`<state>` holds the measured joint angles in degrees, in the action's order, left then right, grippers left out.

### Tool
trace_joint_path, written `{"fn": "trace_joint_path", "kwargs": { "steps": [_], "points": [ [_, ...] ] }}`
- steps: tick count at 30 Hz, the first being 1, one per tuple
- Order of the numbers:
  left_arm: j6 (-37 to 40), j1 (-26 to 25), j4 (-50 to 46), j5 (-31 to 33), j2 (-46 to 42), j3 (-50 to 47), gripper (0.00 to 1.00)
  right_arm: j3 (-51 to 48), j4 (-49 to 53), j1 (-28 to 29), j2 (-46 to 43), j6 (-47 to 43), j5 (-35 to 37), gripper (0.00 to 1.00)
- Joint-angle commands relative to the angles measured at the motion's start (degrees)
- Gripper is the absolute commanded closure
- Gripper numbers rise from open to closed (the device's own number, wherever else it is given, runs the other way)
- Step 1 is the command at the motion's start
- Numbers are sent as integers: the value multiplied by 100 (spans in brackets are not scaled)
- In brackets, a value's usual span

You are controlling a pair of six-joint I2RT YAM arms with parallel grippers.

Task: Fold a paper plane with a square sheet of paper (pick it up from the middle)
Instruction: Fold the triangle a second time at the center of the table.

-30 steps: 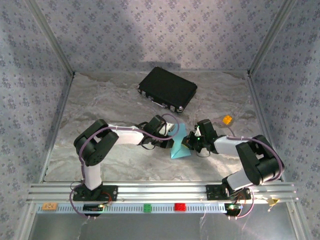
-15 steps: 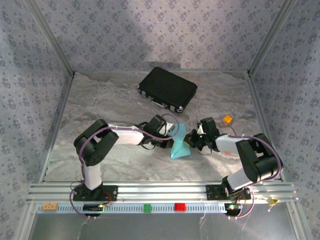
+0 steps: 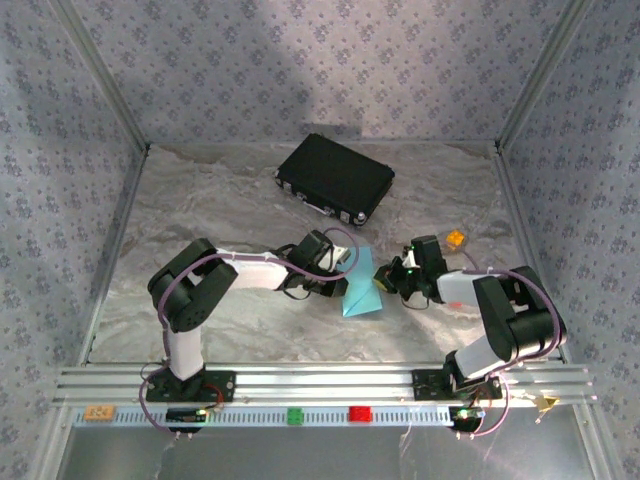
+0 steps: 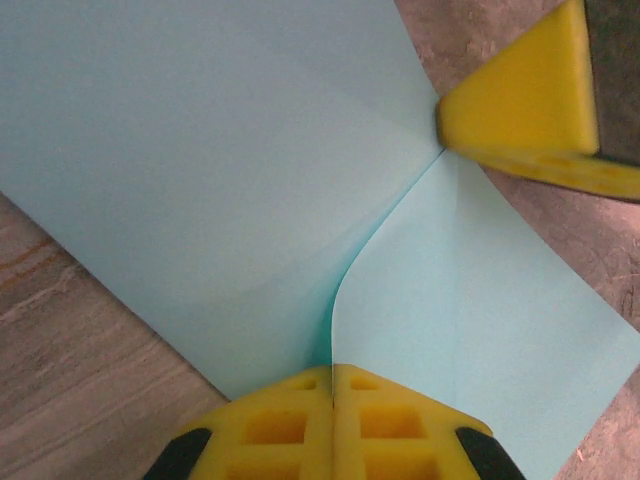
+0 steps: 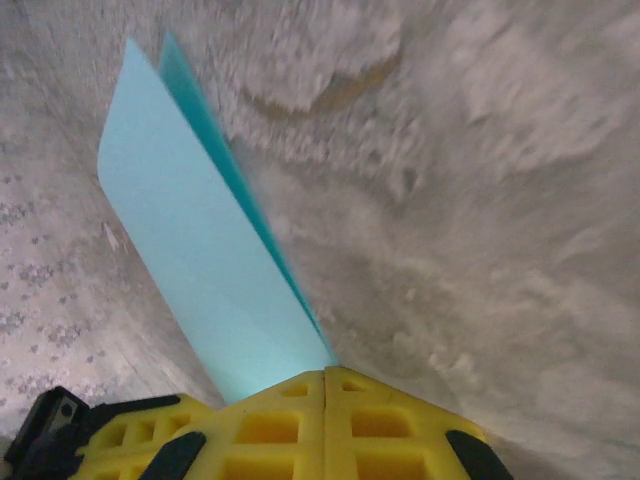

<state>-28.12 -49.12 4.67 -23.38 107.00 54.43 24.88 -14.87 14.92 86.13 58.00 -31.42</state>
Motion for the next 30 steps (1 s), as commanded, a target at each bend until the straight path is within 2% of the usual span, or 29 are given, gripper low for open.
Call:
{"fn": "trace_joint_path", "kwargs": {
  "steps": [1,5,10,18,25,30],
  "points": [
    [43,15,-169,-47,93,-14,100,-116,3,-131,-131,94,237,95],
    [47,11,-185,-53,71,-10,100,-83,51,-54,-570,24,164,94],
    [61,16,-204,-59,65,8,100,161,564,383,-938,-185,152,92],
    [65,15,-214,-73,86,23,100,238,434,974,-448,-131,69,93],
    [86,13,-247,-78,111,52,100,88,586,968,-159,-270,291,95],
    [65,17,-271,-79,67,97,100,-233,283,929,116,-285,248,96]
  ]
}}
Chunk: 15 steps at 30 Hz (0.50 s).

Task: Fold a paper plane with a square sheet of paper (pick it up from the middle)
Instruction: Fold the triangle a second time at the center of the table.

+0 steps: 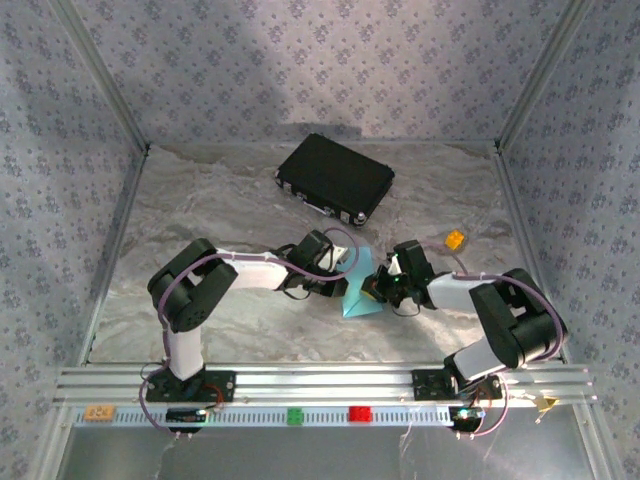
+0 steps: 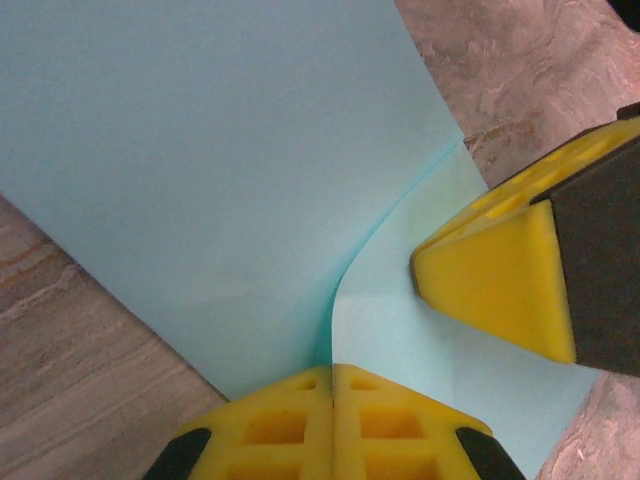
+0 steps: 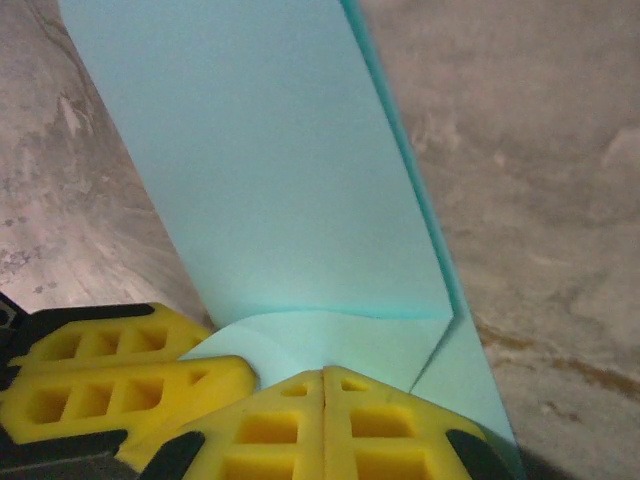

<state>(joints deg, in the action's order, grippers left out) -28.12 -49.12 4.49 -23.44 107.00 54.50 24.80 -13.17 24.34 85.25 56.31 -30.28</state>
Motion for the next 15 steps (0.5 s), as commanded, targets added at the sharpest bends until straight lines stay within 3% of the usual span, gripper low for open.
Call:
{"fn": "trace_joint_path", "kwargs": {
  "steps": [1,4,8,15],
  "points": [
    [61,12,-264,-73,35,85,100,-258,113,-6,216,-97,184,96],
    [14,15,-344,-61,-68,134,94,-317,113,-6,222,-38,243,96],
    [-110,13,-515,33,-313,190,75,-307,130,32,194,27,304,97],
    [-518,9,-704,100,-838,199,69,-344,91,28,143,116,365,97]
  ]
}}
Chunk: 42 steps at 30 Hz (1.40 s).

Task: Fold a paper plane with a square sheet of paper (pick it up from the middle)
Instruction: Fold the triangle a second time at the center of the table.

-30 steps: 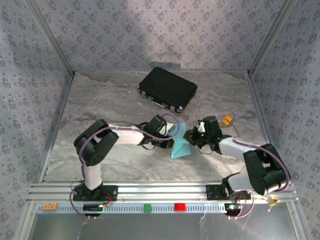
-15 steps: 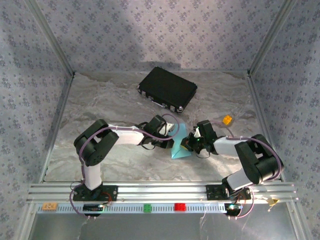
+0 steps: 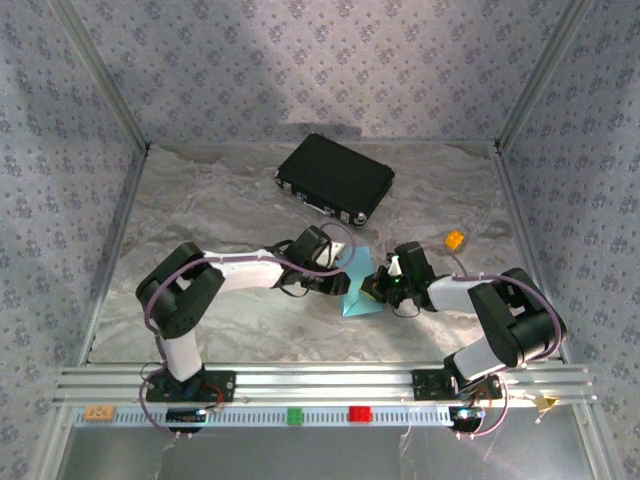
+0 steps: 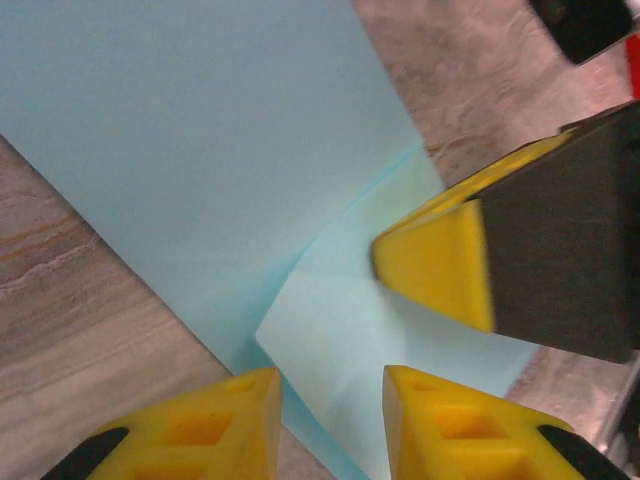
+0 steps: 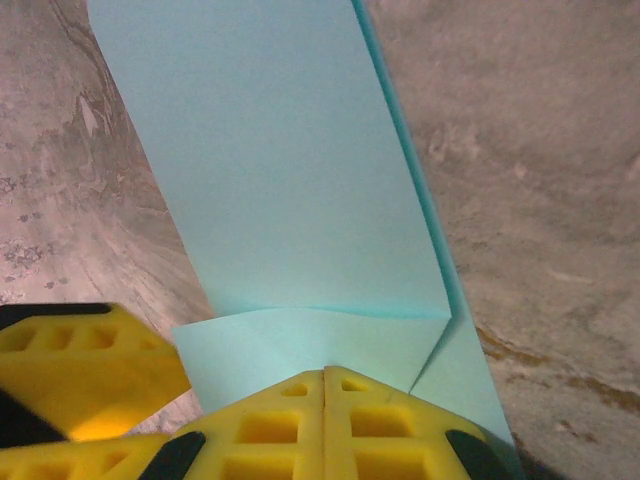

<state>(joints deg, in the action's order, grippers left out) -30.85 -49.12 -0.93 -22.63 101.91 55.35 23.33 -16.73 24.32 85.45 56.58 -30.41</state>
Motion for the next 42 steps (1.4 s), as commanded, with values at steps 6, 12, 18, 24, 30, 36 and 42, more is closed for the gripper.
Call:
{"fn": "trace_joint_path", "kwargs": {
  "steps": [6,12,18,24,30,36,42],
  "points": [
    [-572,-121,45,-706,-253,264,91,-219,498,33,37,112,419,97],
    [-787,-195,12,-1368,269,600,100,-240,505,34,9,125,430,97],
    [-851,-203,-119,-1442,570,723,100,-263,495,20,-15,138,432,98],
    [-879,-220,-145,-1528,783,748,100,-268,495,19,-29,143,423,97],
    [-831,-238,-179,-1617,900,768,100,-268,500,16,-31,143,422,98],
    [-719,-248,-346,-1586,980,725,100,-258,537,7,-36,125,431,98],
    [-615,-286,-477,-1569,1006,682,100,-259,572,-4,-30,117,453,97]
  ]
}}
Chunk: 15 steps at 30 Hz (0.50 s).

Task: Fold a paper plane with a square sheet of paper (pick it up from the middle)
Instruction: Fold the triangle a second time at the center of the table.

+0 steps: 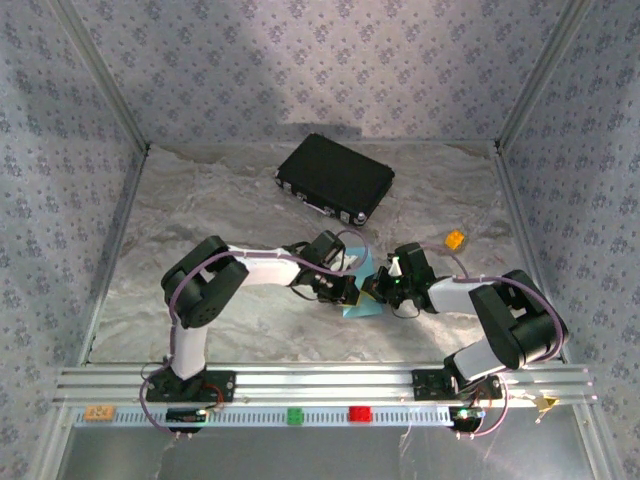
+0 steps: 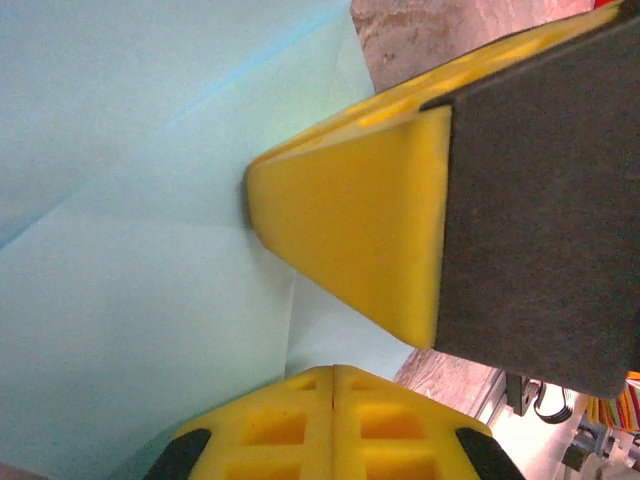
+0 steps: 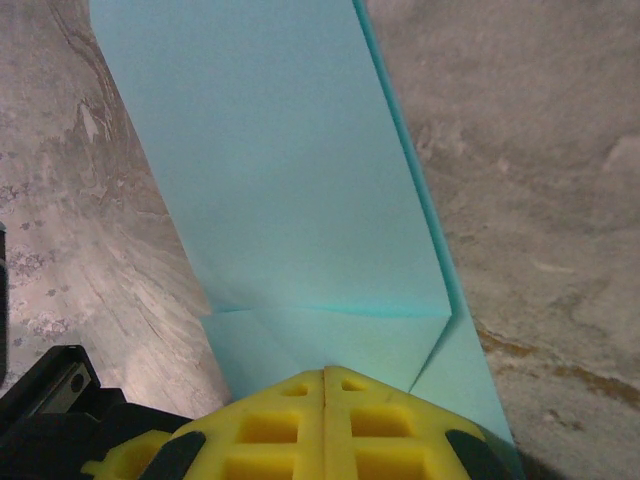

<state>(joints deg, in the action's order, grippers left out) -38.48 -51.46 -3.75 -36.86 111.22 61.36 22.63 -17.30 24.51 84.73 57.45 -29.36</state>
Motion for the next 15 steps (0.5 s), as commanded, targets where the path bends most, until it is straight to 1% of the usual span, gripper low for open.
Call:
{"fn": "trace_joint_path", "kwargs": {
  "steps": [1,15],
  "points": [
    [161,-48,-209,-146,75,67,100,-187,639,-23,43,16,344,97],
    [359,-143,-343,-146,31,-193,100,-172,727,-60,66,-29,378,98]
  ]
}}
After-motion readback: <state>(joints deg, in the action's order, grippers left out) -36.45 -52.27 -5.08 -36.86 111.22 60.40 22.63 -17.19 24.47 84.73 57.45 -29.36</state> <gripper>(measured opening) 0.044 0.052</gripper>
